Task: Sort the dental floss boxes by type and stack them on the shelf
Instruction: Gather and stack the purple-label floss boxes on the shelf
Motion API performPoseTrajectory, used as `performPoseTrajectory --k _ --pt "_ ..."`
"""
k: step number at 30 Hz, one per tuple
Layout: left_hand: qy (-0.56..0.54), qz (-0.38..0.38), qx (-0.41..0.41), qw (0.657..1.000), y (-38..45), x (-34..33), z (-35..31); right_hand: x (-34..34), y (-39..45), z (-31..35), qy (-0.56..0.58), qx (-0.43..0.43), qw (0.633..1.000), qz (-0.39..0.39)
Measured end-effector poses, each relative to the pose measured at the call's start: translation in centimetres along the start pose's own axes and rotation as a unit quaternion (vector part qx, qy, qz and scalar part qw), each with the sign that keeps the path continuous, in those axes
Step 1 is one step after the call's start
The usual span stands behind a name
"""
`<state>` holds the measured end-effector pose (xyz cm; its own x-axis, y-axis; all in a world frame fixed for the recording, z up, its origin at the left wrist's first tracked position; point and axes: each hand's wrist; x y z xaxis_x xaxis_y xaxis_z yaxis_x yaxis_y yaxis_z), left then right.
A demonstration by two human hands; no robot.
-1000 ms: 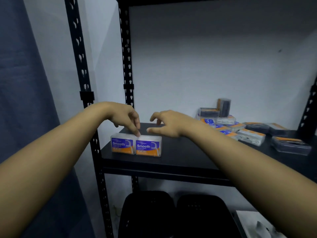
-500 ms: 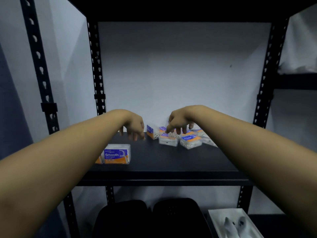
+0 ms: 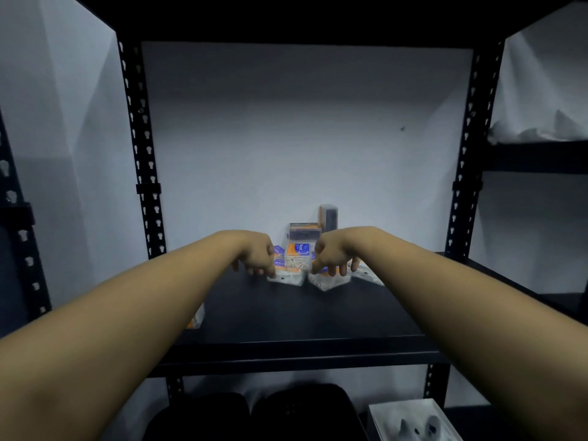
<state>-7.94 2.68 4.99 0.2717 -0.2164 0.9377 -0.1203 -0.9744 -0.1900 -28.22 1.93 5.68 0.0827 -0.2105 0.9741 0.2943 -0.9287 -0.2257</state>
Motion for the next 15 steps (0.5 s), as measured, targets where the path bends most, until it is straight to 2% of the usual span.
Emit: performPoseTrajectory --k 2,5,7,9,13,15 --pt "0.003 -0.029 -0.014 0.999 1.2 -0.2 0.2 -0.2 0.7 -0.4 -0.01 0.011 0.999 -0.031" --pt "0.005 -0.065 -0.039 0.997 2.9 -0.7 0.6 -0.6 2.0 -0.5 -0.058 0.039 0.983 -0.171" --pt "-0.002 -0.076 -0.053 0.996 3.7 -1.0 0.7 -0.9 2.9 -0.2 -0.059 0.061 0.967 -0.239" --pt "-0.012 -0.07 -0.061 0.996 4.3 -1.0 0.8 -1.3 3.6 0.3 -0.043 0.087 0.963 -0.25" --pt "-0.027 -0.045 -0.065 0.996 5.7 -0.8 1.2 -2.3 4.9 0.7 -0.076 0.101 0.971 -0.204" --pt "-0.032 -0.033 -0.069 0.997 6.3 -0.8 1.4 -3.1 5.6 0.5 -0.049 0.103 0.97 -0.214"
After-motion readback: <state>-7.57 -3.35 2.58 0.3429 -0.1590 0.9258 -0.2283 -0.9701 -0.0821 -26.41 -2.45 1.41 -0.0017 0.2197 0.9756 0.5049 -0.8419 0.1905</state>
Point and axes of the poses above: each hand's wrist, its own y-axis towards the middle knuckle, its own x-axis out of the back of the hand, z = x × y, and after that the axes turned 9 degrees about -y, right-handed
